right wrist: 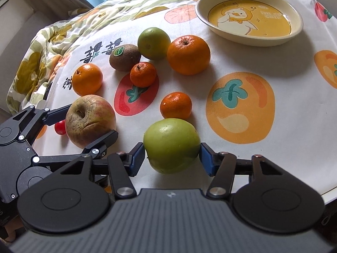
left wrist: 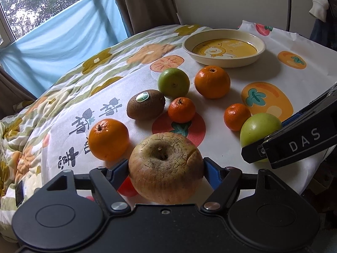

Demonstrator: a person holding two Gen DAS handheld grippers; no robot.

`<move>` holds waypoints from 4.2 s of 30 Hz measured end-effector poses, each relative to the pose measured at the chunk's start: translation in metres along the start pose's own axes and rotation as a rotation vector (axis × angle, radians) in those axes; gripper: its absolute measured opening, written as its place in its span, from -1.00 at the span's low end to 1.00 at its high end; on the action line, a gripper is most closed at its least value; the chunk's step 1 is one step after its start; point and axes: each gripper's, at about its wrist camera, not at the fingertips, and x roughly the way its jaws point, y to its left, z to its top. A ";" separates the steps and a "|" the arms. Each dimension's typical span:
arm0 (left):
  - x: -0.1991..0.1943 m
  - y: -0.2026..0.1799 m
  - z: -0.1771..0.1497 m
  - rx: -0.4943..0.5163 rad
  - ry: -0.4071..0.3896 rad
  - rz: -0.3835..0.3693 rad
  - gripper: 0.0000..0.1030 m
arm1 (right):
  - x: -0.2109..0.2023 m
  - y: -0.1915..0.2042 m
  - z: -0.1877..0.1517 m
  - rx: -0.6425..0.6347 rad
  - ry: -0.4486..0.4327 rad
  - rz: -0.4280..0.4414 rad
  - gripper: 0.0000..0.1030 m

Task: Organize fruits
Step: 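Grasp the large wrinkled apple with the left tool while the right tool grasps the green apple, then carry both apples over the duck-print bowl and lower them inside, then open both tools to release the apples in the bowl and withdraw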

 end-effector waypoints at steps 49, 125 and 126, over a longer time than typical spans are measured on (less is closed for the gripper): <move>0.050 -0.072 0.210 -0.276 -0.051 0.092 0.53 | -0.048 -0.168 0.193 -0.221 -0.129 -0.015 0.38; 0.059 -0.086 0.203 -0.321 0.032 0.198 0.93 | -0.002 -0.165 0.201 -0.529 -0.241 -0.034 1.00; 0.052 -0.086 0.202 -0.331 0.020 0.208 0.93 | -0.006 -0.165 0.200 -0.524 -0.240 -0.035 1.00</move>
